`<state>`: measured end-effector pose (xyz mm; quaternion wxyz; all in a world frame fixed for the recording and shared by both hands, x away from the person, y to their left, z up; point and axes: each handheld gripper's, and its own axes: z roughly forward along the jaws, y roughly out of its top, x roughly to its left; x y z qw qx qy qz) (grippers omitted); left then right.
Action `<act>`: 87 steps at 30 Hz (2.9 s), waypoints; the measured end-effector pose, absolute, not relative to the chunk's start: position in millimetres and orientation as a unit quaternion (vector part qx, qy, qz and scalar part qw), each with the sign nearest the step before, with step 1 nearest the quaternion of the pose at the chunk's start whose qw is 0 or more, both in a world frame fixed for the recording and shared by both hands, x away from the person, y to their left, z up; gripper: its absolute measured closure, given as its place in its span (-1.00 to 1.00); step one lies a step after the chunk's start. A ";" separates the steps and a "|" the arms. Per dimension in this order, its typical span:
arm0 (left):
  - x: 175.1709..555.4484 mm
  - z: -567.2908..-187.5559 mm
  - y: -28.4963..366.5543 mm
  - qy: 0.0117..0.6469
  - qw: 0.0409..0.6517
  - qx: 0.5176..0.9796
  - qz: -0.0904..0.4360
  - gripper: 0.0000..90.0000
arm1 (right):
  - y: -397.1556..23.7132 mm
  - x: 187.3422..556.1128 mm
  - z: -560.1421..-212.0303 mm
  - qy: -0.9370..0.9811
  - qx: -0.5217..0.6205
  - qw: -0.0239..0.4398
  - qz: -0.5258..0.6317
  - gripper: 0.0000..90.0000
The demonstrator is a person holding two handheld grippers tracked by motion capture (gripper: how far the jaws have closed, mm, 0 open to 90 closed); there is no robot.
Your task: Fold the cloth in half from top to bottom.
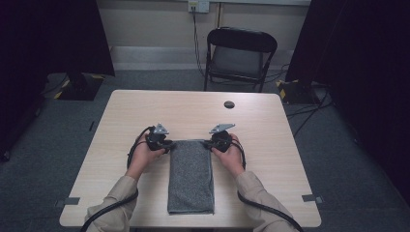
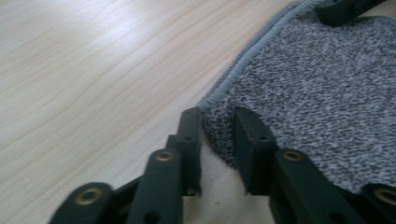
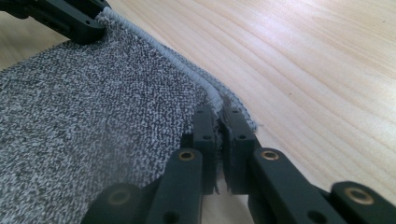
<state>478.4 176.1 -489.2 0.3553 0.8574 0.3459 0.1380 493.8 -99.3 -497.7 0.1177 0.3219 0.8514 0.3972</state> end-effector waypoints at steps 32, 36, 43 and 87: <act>477.8 -416.8 176.5 0.327 0.428 0.830 0.147 0.92 | -122.4 493.0 -437.7 0.821 0.314 0.120 0.461 0.93; 467.9 -412.4 174.8 0.318 0.428 0.833 0.146 0.92 | -125.7 482.4 -434.5 0.823 0.307 0.118 0.464 0.93; 450.9 -408.8 175.6 0.306 0.430 0.837 0.146 0.91 | -133.4 462.0 -431.0 0.818 0.295 0.107 0.482 0.93; 359.2 -477.9 174.2 0.276 0.372 0.883 0.070 0.91 | -137.7 367.4 -487.1 0.861 0.241 0.026 0.447 0.93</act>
